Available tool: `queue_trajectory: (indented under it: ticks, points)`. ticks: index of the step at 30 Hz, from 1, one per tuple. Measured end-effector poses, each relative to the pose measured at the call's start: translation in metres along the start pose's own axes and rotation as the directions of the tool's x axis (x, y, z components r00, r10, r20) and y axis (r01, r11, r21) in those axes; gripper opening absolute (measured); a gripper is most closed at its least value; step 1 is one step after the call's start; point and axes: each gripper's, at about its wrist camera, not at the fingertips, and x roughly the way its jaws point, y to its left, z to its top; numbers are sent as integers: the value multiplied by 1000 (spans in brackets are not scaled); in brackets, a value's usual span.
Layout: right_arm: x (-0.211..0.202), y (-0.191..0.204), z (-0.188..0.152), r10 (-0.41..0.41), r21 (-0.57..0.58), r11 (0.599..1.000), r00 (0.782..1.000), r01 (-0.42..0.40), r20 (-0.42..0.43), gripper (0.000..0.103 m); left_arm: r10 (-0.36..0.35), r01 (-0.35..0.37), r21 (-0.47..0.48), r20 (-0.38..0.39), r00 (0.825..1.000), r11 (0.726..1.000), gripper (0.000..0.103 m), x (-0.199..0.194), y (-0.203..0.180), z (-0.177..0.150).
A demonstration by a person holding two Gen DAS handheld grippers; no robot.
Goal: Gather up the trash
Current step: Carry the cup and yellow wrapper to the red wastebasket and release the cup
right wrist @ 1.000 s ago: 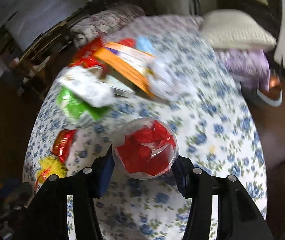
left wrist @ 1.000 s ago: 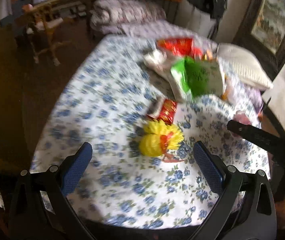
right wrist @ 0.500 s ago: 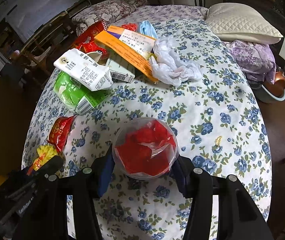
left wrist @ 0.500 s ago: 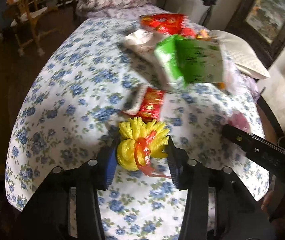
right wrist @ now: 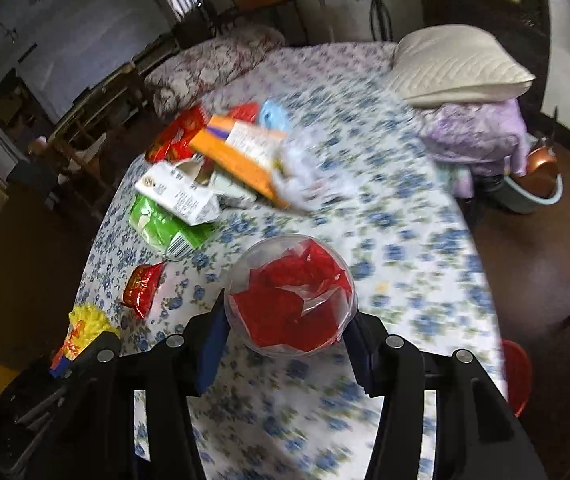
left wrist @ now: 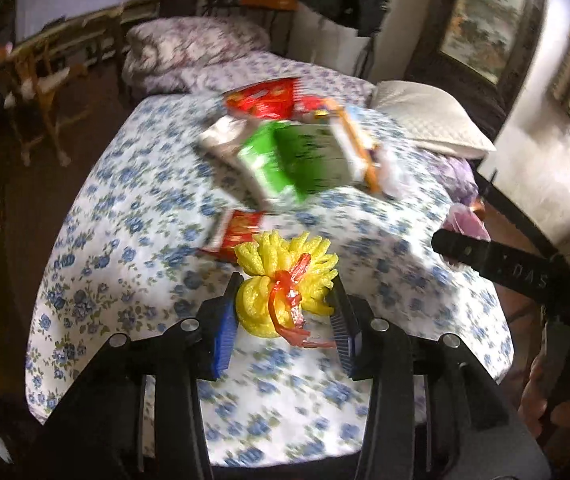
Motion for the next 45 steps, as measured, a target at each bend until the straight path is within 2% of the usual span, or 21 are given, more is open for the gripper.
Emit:
queue_trajectory:
  ticks: [6, 11, 17, 23, 29, 35, 38, 41, 45]
  points:
    - [-51, -41, -17, -46, 19, 999, 998, 45, 41, 52, -134, 132, 96, 15, 991, 987, 42, -33, -70, 3]
    - [-104, -93, -39, -146, 32, 989, 986, 144, 84, 52, -227, 224, 175, -4, 974, 959, 42, -46, -138, 9]
    - [-157, -169, -74, -278, 104, 957, 958, 269, 76, 52, -293, 300, 234, -63, 954, 925, 42, -30, -229, -1]
    - [-176, -219, -99, -363, 178, 922, 928, 344, 82, 53, -313, 345, 266, -155, 937, 900, 42, 2, -301, -26]
    - [-159, -263, -111, -358, 245, 908, 933, 339, 36, 53, -299, 361, 295, -233, 925, 885, 42, 36, -345, -53]
    - [-126, -291, -126, -333, 280, 902, 942, 329, -37, 53, -251, 340, 316, -290, 923, 886, 42, 74, -359, -69]
    - [-91, -308, -139, -281, 306, 905, 955, 296, -94, 53, -225, 325, 314, -316, 922, 892, 42, 95, -360, -75]
    - [-60, -318, -152, -248, 317, 907, 960, 278, -133, 53, -193, 297, 330, -313, 930, 896, 42, 111, -362, -78]
    - [-15, -331, -172, -225, 321, 904, 953, 282, -203, 52, -163, 275, 346, -320, 933, 897, 42, 124, -362, -82]
